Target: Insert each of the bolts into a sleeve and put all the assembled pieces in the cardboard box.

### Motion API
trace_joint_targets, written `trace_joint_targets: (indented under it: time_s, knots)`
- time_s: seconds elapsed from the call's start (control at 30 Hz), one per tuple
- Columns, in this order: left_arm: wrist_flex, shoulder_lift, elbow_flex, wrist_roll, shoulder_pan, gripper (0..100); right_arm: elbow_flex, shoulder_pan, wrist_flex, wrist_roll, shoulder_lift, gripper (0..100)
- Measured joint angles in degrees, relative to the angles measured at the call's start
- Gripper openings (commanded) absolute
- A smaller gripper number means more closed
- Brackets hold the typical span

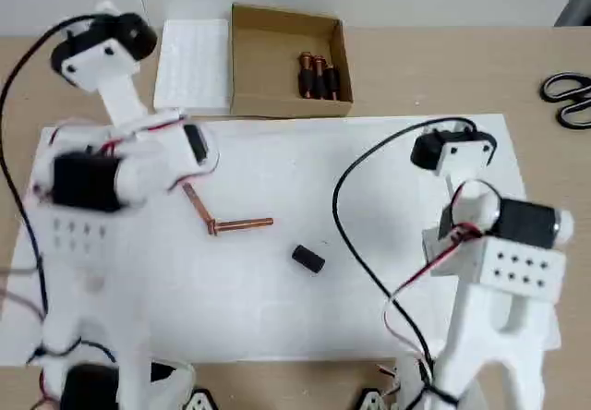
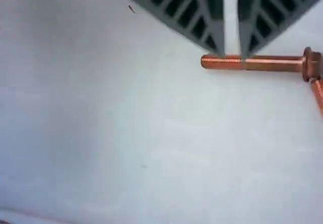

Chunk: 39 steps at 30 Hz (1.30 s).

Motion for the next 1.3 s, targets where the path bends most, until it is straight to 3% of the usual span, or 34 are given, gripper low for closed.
trace_joint_targets:
  time_s: [0.4, 0.93, 1.3]
  knots:
    - [0.3, 17.1, -1.3, 0.6, -4.8, 1, 10.9, 0.0, -1.8, 4.7, -12.7, 0.4]
    - [-0.9, 37.8, -1.3, 3.6, -6.4, 1, 12.0, 4.6, -3.4, 4.9, -13.6, 0.4]
    - [-8.2, 39.7, -1.3, 3.6, -6.7, 1, 12.7, 4.6, -4.8, 4.9, -13.6, 0.4]
